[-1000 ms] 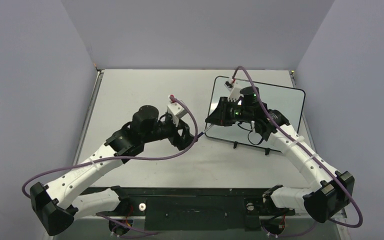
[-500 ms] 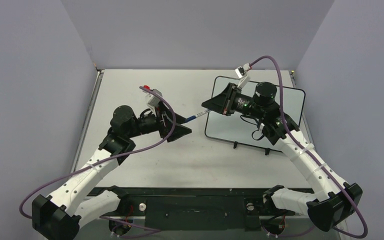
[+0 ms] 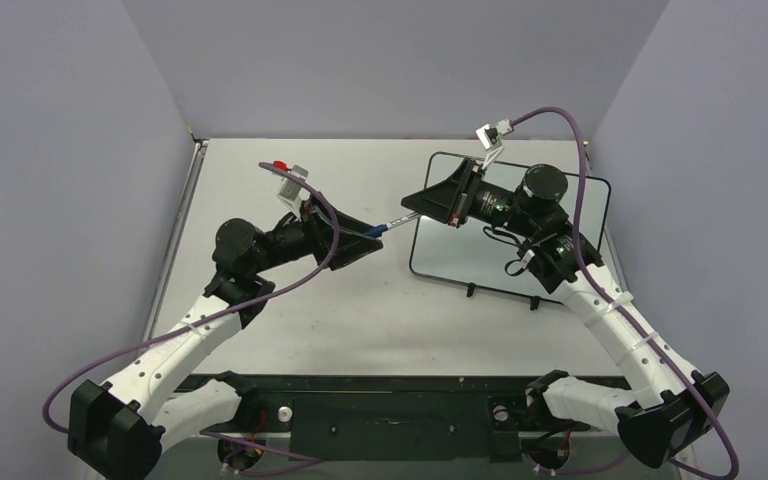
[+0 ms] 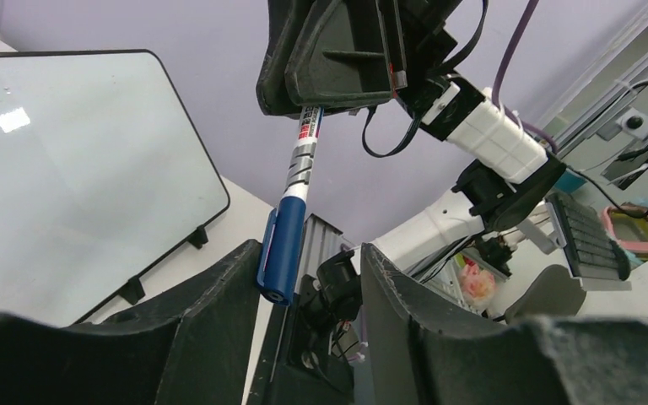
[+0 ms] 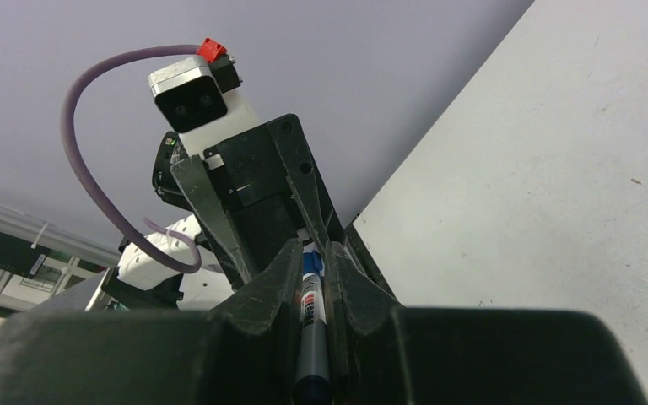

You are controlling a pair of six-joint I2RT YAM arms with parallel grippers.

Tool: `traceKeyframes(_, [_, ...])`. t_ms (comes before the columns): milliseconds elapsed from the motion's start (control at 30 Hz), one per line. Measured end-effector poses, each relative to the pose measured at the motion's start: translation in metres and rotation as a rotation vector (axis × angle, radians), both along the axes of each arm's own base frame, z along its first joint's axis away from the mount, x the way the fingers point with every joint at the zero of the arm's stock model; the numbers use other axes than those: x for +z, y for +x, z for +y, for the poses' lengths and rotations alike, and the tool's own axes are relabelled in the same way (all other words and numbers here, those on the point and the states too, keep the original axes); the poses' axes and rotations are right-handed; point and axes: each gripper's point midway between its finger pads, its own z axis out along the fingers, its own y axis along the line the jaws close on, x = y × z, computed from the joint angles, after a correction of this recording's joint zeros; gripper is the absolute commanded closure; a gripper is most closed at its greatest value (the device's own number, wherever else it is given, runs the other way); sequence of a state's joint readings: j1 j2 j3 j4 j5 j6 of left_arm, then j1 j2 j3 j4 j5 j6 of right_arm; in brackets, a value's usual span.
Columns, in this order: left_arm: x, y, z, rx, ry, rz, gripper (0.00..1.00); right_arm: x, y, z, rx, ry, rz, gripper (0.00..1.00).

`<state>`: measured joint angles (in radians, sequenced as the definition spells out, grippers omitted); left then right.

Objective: Write a sentence on the whiteboard
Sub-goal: Open the whiteboard marker at the center of the board.

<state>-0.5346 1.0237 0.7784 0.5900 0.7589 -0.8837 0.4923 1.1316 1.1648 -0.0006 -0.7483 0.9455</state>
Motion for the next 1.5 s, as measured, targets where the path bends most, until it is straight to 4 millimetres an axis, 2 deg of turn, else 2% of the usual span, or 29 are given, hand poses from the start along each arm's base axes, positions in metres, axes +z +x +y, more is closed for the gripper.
traceKeyframes(100, [0.007,0.001,0.001,0.007,-0.03,0.016,0.67,0.005,-0.003,0.0,0.007,0.015,-0.008,1.0])
traceKeyframes(300, [0.013,0.004,0.002,0.022,-0.077,0.053,0.74,0.011,-0.006,0.002,0.022,0.032,-0.022,1.0])
traceKeyframes(367, [0.013,0.005,0.002,0.022,-0.093,0.067,0.79,0.012,-0.007,0.002,0.023,0.036,-0.024,1.0])
traceKeyframes(533, [0.014,0.007,0.002,0.019,-0.113,0.089,1.0,0.013,-0.007,0.002,0.028,0.041,-0.023,1.0])
traceKeyframes(600, [0.016,0.006,0.002,0.016,-0.119,0.088,1.0,0.013,-0.008,0.002,0.03,0.044,-0.022,0.98])
traceKeyframes(633, [0.017,0.005,0.002,0.014,-0.121,0.086,1.0,0.014,-0.008,0.002,0.029,0.045,-0.025,0.92])
traceKeyframes(667, [0.017,0.005,0.002,0.014,-0.123,0.086,1.0,0.015,-0.008,0.002,0.029,0.046,-0.027,0.72])
traceKeyframes(700, [0.018,0.005,0.002,0.013,-0.124,0.084,1.0,0.015,-0.009,0.002,0.032,0.048,-0.029,0.62])
traceKeyframes(733, [0.018,0.005,0.002,0.012,-0.125,0.082,1.0,0.015,-0.009,0.002,0.033,0.046,-0.033,0.45])
traceKeyframes(800, [0.018,0.005,0.002,0.014,-0.122,0.069,1.0,0.012,-0.009,0.002,0.037,0.044,-0.025,0.33])
traceKeyframes(867, [0.015,0.004,0.002,0.012,-0.104,0.042,1.0,0.007,-0.009,0.002,0.036,0.031,-0.014,0.29])
traceKeyframes(1000, [0.014,-0.001,-0.001,-0.017,-0.047,-0.024,1.0,-0.005,-0.009,0.002,0.036,-0.005,0.009,0.29])
traceKeyframes(1200, [0.026,-0.009,-0.002,-0.072,0.035,-0.165,1.0,-0.016,-0.015,0.001,0.061,-0.045,0.045,0.36])
traceKeyframes(1500, [0.019,0.001,0.0,-0.108,0.141,-0.225,1.0,-0.016,-0.023,0.001,0.099,-0.062,0.046,0.57])
